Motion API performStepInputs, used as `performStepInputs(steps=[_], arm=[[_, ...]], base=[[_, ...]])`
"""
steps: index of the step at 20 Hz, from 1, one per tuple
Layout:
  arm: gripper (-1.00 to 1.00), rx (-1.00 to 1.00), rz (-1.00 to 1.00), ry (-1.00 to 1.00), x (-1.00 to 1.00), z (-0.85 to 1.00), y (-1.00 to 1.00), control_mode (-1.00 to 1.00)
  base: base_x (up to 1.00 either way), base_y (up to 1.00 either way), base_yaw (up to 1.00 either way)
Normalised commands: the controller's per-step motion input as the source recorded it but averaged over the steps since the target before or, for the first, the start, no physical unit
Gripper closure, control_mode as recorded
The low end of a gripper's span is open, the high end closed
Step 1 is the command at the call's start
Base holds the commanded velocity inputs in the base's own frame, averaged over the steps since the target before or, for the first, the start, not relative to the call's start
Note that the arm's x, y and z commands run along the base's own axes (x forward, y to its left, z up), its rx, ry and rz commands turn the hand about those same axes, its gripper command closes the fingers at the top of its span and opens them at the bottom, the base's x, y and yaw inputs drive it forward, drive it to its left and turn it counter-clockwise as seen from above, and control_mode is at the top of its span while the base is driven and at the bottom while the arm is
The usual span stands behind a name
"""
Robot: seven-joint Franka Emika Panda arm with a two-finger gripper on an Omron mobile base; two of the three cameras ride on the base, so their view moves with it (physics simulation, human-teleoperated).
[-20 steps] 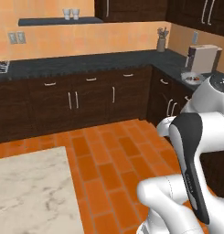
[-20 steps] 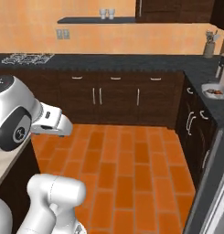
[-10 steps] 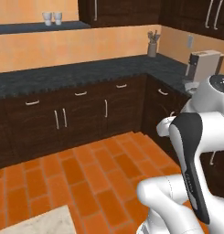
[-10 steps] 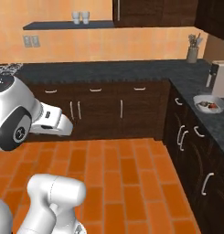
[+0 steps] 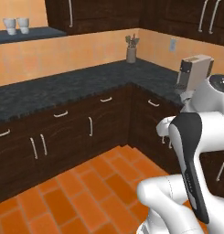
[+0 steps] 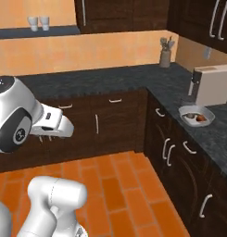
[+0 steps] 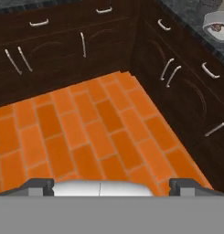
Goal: Take the meat container that has the fish and place it on the second highest rack of the freezer. Then take the vegetable container that has the mushroom and bell pepper and place it on the highest rack of the freezer.
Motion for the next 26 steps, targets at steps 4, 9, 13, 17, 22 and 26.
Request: performStepInputs(steps=[4, 9, 13, 17, 22, 26], arm=[[-1.0, 0.0, 0.0, 0.0, 0.0, 0.0, 0.0, 1.0], [-1.0, 0.0, 0.0, 0.0, 0.0, 0.0, 0.0, 1.0], [-1.0, 0.0, 0.0, 0.0, 0.0, 0.0, 0.0, 1.0], [-1.0, 0.0, 0.0, 0.0, 0.0, 0.0, 0.0, 1.0], [-1.0, 0.0, 0.0, 0.0, 0.0, 0.0, 0.0, 1.0], [-1.0, 0.0, 0.0, 0.0, 0.0, 0.0, 0.0, 1.0]], base=[[1.0, 0.23, -0.38], [0.74, 0.36, -0.53], [0.57, 0.35, -0.6], [0.54, 0.35, -0.61], [0.62, 0.36, -0.59], [0.73, 0.51, -0.55]])
